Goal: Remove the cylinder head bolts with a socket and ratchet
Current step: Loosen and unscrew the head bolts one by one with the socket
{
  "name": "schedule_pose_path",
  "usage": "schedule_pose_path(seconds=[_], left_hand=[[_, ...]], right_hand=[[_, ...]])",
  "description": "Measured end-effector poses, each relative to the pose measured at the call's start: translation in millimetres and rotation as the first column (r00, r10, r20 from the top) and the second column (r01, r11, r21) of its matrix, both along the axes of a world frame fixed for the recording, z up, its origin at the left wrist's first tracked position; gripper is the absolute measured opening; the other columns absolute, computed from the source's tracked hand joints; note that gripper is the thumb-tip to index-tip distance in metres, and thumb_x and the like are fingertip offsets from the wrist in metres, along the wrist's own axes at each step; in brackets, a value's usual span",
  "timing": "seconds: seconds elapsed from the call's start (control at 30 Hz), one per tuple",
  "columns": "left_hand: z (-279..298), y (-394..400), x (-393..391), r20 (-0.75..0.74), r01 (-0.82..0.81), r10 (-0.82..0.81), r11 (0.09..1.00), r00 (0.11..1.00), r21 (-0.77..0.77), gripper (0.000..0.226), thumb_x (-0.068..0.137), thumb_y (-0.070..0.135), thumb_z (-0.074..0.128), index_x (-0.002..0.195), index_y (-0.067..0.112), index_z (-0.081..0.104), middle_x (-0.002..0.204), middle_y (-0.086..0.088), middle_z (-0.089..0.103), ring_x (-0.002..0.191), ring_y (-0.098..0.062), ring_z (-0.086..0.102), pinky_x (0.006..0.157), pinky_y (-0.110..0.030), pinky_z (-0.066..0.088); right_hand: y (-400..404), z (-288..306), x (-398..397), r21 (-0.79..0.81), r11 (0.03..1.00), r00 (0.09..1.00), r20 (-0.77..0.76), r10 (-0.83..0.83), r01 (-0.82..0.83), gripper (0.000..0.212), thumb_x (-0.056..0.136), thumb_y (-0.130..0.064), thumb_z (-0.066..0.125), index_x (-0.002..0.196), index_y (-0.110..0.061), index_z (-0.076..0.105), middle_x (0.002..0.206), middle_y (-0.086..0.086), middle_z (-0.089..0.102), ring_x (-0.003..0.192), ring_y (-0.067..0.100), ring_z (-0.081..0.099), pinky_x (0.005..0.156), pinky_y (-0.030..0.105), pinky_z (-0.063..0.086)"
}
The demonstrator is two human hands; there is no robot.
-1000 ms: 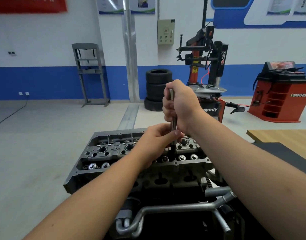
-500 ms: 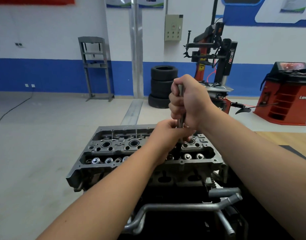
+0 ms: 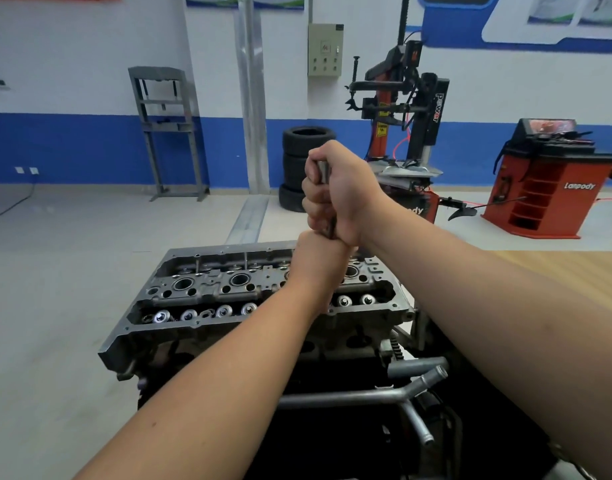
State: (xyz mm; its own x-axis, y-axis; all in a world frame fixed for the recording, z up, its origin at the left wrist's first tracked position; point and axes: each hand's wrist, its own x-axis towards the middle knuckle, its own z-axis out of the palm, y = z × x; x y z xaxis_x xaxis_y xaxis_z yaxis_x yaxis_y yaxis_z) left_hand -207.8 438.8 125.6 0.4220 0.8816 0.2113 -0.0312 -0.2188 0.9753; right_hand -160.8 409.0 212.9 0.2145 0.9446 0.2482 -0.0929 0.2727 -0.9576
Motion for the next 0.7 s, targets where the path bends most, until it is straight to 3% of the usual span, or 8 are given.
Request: schedule_pose_path(seconds=[0.17,0.3,0.5,0.7], left_hand=[[0.2,-2.6,2.5,-0.002,-0.068,0.068,0.997,0.998,0.022,0.014,0.064,0.026,0.051,0.06,0.014,0.047,0.047,-0.002,0.036,0.06,-0.026,0.031,0.057,-0.04,0.03],[-4.7,0.0,6.1,0.03,-0.108,0.107,0.993,0.994,0.038,0.02,0.075,0.018,0.054,0.058,0.015,0.044,0.04,0.007,0.033,0.055,-0.022,0.027,0.047,-0.031,0.022],[-8.6,1.8,12.3,0.049,-0.185,0.182,0.981,0.982,0.054,0.033,0.085,0.007,0.056,0.056,0.016,0.043,0.035,0.011,0.029,0.036,-0.009,0.019,0.034,-0.021,0.016],[-11.3,-2.2,7.7,0.053,-0.146,0.142,0.987,0.988,0.065,0.026,0.077,0.008,0.048,0.055,0.018,0.038,0.04,0.01,0.028,0.049,-0.015,0.02,0.042,-0.026,0.016]], right_hand=[[2.2,-0.2,2.5,-0.008,1.0,1.0,-0.001,0.023,-0.023,0.034,0.091,-0.026,0.04,0.057,-0.02,0.039,0.047,-0.005,0.027,0.044,0.015,0.018,0.045,0.023,0.023],[1.9,0.0,4.6,-0.012,0.999,0.999,0.0,0.041,-0.041,0.036,0.092,-0.026,0.04,0.056,-0.019,0.04,0.047,-0.004,0.027,0.044,0.015,0.018,0.046,0.024,0.021],[-0.1,0.6,5.3,-0.011,0.997,0.997,0.014,0.071,-0.071,0.035,0.094,-0.025,0.04,0.059,-0.018,0.038,0.048,-0.003,0.025,0.044,0.015,0.018,0.047,0.025,0.019],[-6.0,-3.8,4.7,0.024,0.998,0.998,-0.003,0.061,-0.061,0.034,0.093,-0.027,0.042,0.06,-0.019,0.042,0.048,-0.004,0.028,0.043,0.014,0.021,0.046,0.024,0.022]])
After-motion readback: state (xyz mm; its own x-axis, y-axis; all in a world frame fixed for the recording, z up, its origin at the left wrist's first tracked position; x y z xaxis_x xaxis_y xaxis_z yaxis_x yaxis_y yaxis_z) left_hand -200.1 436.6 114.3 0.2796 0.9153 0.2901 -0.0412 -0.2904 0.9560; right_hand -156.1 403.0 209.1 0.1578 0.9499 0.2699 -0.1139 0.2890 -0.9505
